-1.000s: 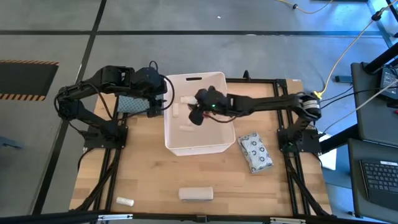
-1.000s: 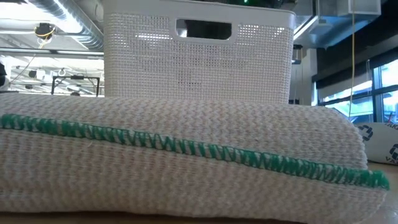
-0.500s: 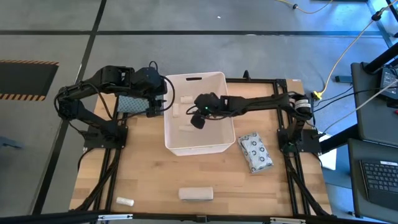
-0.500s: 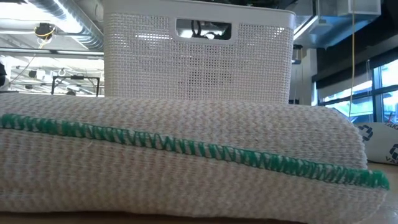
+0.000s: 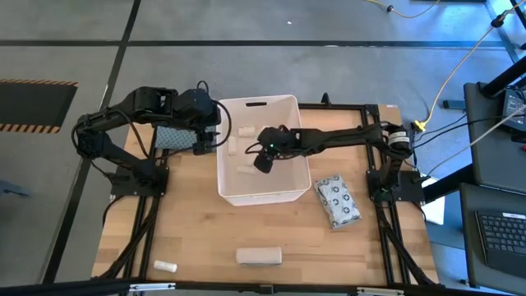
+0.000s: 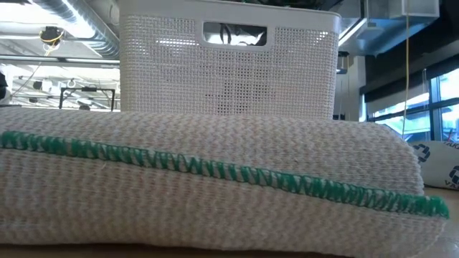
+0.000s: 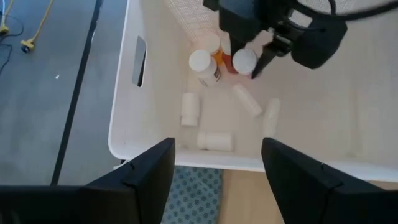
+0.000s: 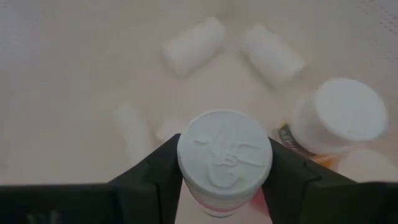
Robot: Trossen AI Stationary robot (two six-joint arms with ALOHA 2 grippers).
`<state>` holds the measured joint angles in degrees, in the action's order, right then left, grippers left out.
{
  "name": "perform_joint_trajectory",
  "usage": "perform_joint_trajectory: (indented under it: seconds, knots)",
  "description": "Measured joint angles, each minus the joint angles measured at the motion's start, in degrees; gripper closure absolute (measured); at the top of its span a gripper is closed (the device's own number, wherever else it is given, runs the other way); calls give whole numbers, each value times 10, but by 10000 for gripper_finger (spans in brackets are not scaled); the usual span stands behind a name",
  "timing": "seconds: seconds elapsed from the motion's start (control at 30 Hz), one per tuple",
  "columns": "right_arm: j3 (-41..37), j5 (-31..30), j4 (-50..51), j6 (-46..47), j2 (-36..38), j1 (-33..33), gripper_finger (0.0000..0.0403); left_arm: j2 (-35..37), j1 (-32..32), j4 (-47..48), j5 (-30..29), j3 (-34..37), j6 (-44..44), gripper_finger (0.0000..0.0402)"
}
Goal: Pick & place medical supplies in basket/bin
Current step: Put the pink medicine bottle into the white bin
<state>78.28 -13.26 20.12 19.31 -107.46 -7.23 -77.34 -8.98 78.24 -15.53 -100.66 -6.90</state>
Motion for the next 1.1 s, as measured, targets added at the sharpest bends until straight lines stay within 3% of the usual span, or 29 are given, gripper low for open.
perform_joint_trajectory:
  seconds: [0.37, 1.1]
  knots:
    - [0, 11, -28, -2, -55, 10, 232, 0, -1, 0, 0, 0, -24, 167]
    - [0, 7, -71, -1, -81, 11, 209, 0, -1, 0, 0, 0, -23, 167]
